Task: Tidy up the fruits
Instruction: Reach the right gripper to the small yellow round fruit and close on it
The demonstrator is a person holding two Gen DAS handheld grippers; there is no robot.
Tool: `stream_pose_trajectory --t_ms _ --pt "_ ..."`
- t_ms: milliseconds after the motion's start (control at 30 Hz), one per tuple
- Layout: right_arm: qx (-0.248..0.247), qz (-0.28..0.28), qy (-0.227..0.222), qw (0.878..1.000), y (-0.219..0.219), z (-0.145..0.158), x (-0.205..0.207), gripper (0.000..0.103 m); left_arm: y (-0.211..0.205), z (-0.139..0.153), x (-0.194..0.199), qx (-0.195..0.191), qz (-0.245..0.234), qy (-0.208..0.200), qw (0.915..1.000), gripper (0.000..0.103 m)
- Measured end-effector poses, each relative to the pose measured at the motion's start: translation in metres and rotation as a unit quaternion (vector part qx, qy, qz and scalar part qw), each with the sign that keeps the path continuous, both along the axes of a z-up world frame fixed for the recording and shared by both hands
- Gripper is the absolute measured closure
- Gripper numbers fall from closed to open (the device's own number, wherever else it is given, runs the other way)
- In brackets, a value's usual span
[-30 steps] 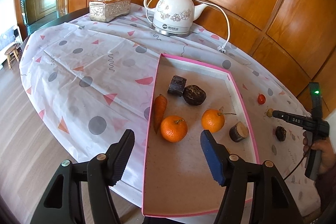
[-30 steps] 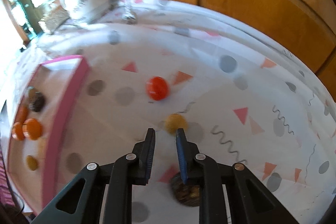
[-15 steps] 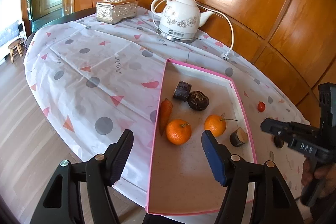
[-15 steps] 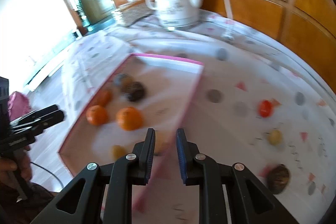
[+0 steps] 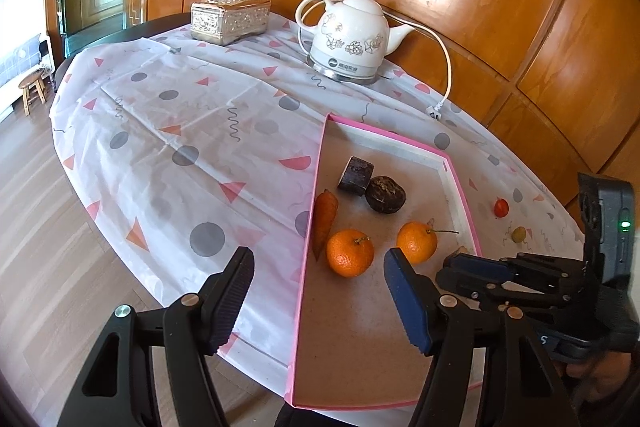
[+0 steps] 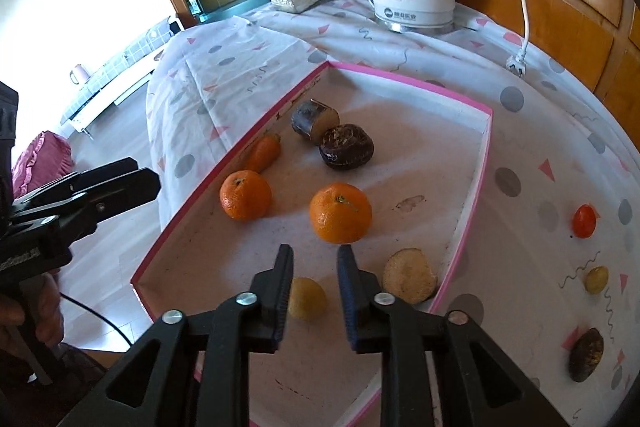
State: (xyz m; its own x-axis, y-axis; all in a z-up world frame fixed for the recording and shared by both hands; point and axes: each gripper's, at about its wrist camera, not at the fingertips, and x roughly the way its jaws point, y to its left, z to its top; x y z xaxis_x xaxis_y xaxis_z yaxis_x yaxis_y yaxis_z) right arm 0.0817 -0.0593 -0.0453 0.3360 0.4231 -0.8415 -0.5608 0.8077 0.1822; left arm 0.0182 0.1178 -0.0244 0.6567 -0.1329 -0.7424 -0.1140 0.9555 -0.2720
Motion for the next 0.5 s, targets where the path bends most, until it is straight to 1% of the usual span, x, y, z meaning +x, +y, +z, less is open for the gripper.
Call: stream_pose_trajectory --t_ms 233,333,433,467,500 --pt "-0.002 -0.006 -0.001 1.000 -0.007 -0.003 -0.006 0.074 -0.003 -0.001 0.000 0.000 -0.003 0.003 1.0000 0.035" --pt "-0.005 -0.014 -0.013 1.000 -0.012 0.000 -0.009 0.074 -0.003 0.001 0.000 0.002 -0.003 -0.001 1.0000 0.035" --pt "0.010 -0.046 -0.027 0.999 -0.034 0.010 -0.004 0.074 -0.002 0.002 0.000 0.000 0.001 -0.002 1.0000 0.035" --pt "0.011 -0.070 -0.038 0.997 -0.048 0.014 -0.001 0.074 -0.001 0.002 -0.001 0.000 0.002 -0.004 1.0000 0.035" --pt "0.010 -0.091 -0.045 0.995 -0.060 0.016 0.003 0.072 0.000 0.002 0.000 0.000 0.003 -0.003 1.0000 0.035"
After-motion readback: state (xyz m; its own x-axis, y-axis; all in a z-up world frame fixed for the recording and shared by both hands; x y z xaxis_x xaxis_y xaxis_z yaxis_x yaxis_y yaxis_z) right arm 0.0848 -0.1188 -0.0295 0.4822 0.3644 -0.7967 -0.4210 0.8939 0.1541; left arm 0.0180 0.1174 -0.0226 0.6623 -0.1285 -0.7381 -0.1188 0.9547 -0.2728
